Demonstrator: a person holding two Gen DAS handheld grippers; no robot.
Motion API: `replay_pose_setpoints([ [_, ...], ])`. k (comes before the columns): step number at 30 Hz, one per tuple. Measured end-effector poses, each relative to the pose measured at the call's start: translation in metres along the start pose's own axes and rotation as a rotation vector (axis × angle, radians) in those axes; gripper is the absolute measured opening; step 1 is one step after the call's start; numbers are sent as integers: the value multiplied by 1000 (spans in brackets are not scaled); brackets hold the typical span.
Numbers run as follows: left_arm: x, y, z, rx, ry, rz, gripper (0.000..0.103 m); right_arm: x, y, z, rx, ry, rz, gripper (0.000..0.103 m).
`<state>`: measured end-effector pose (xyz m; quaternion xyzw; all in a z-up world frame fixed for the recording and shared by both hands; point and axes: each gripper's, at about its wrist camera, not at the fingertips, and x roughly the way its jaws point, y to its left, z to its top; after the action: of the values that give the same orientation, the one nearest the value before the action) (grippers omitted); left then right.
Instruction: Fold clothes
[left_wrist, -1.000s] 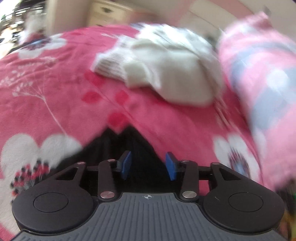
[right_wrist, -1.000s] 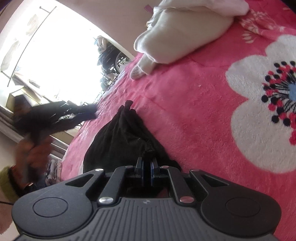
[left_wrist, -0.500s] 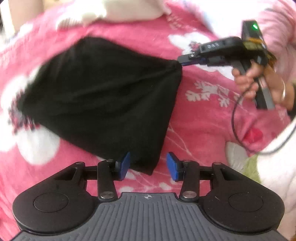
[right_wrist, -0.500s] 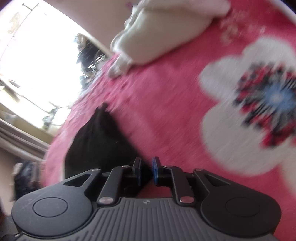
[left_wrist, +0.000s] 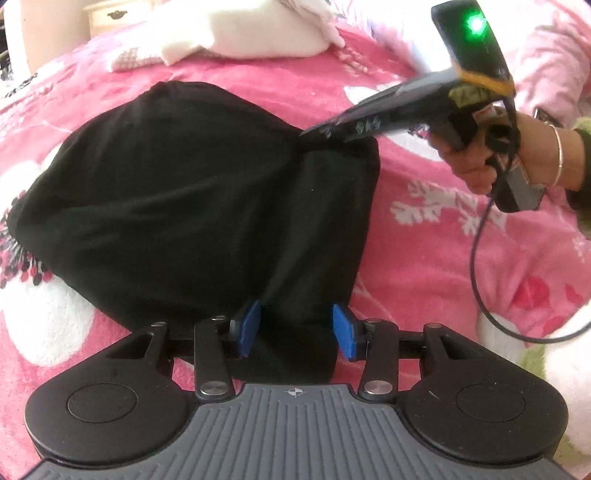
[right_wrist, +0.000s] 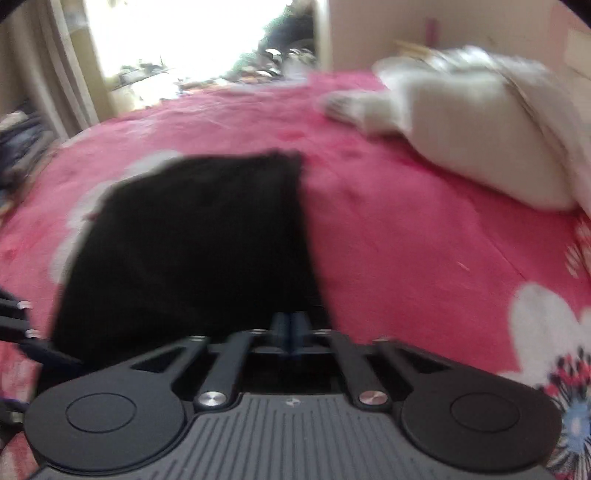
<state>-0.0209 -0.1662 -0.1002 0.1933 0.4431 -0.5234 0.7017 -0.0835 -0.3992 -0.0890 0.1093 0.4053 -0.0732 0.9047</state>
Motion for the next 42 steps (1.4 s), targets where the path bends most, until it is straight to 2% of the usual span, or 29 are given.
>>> replay_pose_setpoints([
  [1, 1, 0, -1, -6, -4, -3, 46, -5, -2, 5, 2, -19, -20, 3],
  [5, 4, -6, -3, 6, -18, 2, 57, -7, 23, 33, -82, -101, 62, 3],
  [6, 4, -9, -3, 19, -21, 10, 58, 1, 30, 37, -102, -98, 93, 3],
  [8, 6, -16, -5, 62, -24, 31, 60, 27, 40, 42, -176, -75, 92, 2],
  [10, 6, -20, -7, 88, -28, 48, 60, 54, 32, 47, -208, -58, -12, 2],
  [12, 5, -22, -8, 100, -31, 58, 60, 68, 10, 59, -143, -53, -113, 3],
  [15, 5, -19, -8, 71, -34, 51, 60, 46, 12, 73, -131, -132, -54, 3],
  [17, 5, -16, -8, 59, -35, 44, 60, 40, 28, 75, -159, -125, 47, 3],
  [19, 7, -16, -8, 65, -37, 40, 60, 54, 41, 76, -188, -67, 124, 3],
  [23, 7, -17, -12, 106, -50, 40, 60, 88, 34, 89, -202, -64, -22, 0],
  [24, 6, -18, -13, 107, -55, 41, 60, 97, 32, 92, -205, -65, -62, 4],
  [26, 5, -18, -14, 107, -64, 46, 60, 82, 39, 98, -252, -125, -91, 3],
  [27, 4, -18, -14, 107, -67, 46, 60, 76, 42, 101, -255, -125, -54, 3],
  [31, 3, -17, -16, 95, -79, 36, 61, 91, 68, 97, -319, -28, 95, 1],
  [33, 3, -16, -17, 88, -83, 31, 61, 122, 64, 103, -309, 1, 2, 0],
  [35, 2, -16, -17, 85, -87, 29, 61, 133, 51, 116, -218, -12, -64, 2],
  [36, 2, -15, -17, 79, -89, 28, 61, 128, 52, 122, -216, -34, -75, 3],
  [38, 1, -14, -16, 65, -92, 23, 61, 107, 69, 129, -277, -76, -2, 5],
  [40, 0, -13, -16, 53, -95, 16, 61, 96, 93, 130, -351, -28, 141, 5],
  [42, 0, -12, -17, 50, -97, 12, 61, 104, 119, 129, -397, 72, 324, 5],
])
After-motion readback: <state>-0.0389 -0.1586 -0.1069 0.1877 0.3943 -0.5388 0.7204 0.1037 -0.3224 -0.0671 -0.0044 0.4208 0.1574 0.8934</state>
